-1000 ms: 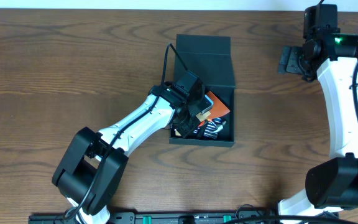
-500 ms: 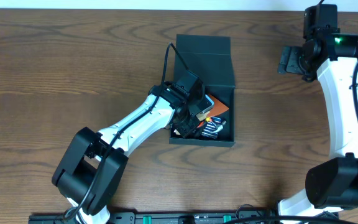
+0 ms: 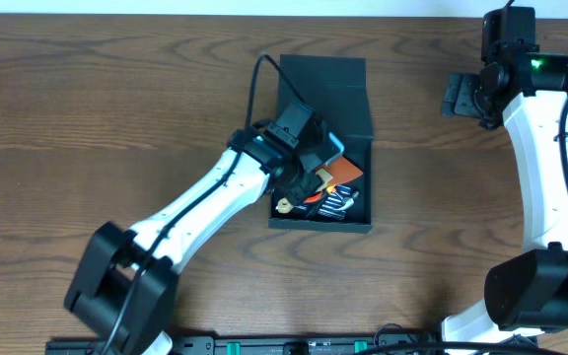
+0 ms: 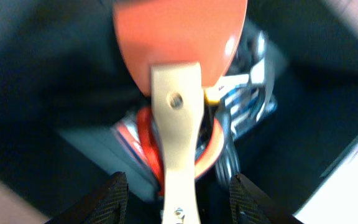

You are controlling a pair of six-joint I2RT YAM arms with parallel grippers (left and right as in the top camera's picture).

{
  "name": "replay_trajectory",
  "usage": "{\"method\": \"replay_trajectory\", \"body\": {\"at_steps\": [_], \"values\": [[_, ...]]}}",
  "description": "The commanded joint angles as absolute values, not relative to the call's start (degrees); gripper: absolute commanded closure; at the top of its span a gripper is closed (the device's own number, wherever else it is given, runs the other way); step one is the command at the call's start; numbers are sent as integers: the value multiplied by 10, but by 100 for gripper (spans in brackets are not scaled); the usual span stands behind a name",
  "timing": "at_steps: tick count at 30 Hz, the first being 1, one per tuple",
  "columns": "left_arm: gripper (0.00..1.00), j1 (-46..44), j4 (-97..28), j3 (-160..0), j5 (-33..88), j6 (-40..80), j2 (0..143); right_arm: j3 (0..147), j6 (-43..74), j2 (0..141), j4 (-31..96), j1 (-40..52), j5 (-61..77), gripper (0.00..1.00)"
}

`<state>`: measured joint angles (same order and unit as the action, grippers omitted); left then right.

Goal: Pack container
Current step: 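Lower the scraper into the box on top of the tools, then open the left gripper and retract it up and left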

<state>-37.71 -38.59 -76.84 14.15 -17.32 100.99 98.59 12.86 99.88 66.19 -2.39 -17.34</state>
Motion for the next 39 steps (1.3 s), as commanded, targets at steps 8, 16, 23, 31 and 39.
{"method": "replay_trajectory", "body": {"at_steps": [8, 16, 23, 31, 39], "values": [[49, -372, -390, -846, 3, -39, 901, 997, 137, 997, 662, -25, -175, 1], [48, -307, -437, -847, -132, 194, 837, 997, 137, 996, 662, -25, -175, 1], [29, -217, -516, -847, -132, 283, 829, 997, 137, 997, 658, -25, -149, 1], [1, -140, -528, -847, -127, 303, 829, 997, 113, 997, 653, -25, 15, 11], [9, -135, -541, -846, -127, 303, 830, 997, 104, 997, 655, -24, 32, 96]]}}
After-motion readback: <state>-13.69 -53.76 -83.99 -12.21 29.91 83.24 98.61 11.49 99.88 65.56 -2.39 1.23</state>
